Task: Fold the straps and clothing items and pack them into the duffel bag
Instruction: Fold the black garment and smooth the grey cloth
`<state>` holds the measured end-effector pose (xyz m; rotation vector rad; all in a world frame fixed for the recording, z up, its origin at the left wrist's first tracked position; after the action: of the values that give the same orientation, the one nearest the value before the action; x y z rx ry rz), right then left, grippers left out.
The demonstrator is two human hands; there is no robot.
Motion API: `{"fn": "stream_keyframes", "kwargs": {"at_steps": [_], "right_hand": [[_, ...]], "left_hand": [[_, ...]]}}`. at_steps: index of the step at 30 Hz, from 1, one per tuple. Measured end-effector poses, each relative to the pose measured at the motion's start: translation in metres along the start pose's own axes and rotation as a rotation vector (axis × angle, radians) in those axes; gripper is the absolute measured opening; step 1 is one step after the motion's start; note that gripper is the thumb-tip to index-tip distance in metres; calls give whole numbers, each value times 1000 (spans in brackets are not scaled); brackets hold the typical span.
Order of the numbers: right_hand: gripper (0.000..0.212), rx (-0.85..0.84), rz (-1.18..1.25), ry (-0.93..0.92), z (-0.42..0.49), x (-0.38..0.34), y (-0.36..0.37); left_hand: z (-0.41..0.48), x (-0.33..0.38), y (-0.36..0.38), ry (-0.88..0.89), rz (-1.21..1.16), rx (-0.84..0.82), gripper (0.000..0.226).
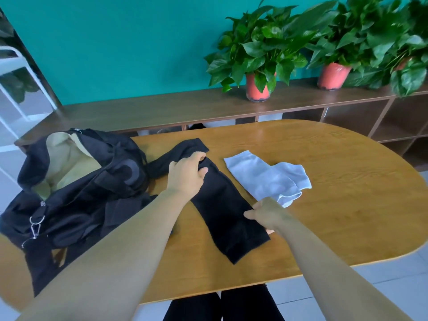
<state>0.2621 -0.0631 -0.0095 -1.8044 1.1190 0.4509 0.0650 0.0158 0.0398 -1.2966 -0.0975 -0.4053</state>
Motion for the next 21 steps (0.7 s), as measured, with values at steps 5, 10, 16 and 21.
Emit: {"fn": "stream_keyframes", "kwargs": {"at_steps": [5,10,16,21], "right_hand": [[27,12,56,26,10,9,1],[39,10,68,-1,8,8,11],[20,524,-497,-337,-18,1,6],[43,466,-589,-774,-8,0,31]], "left_hand": [[5,5,20,57,-123,-48,51],[-25,2,33,138,-200,-164,37],[-77,8,41,146,77,-455,57],[-85,18,54,58,241,-453,68]]}}
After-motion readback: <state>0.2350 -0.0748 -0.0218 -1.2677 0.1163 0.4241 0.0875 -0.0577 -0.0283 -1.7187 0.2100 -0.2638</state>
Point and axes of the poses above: each hand's wrist, its own z-axis towards the middle knuckle, its own y-axis out of the palm, x = y × z, the point moved 1 cm from there along z, towards the middle knuckle, and after that the axes turned 2 degrees about z, right-handed, at the moved point
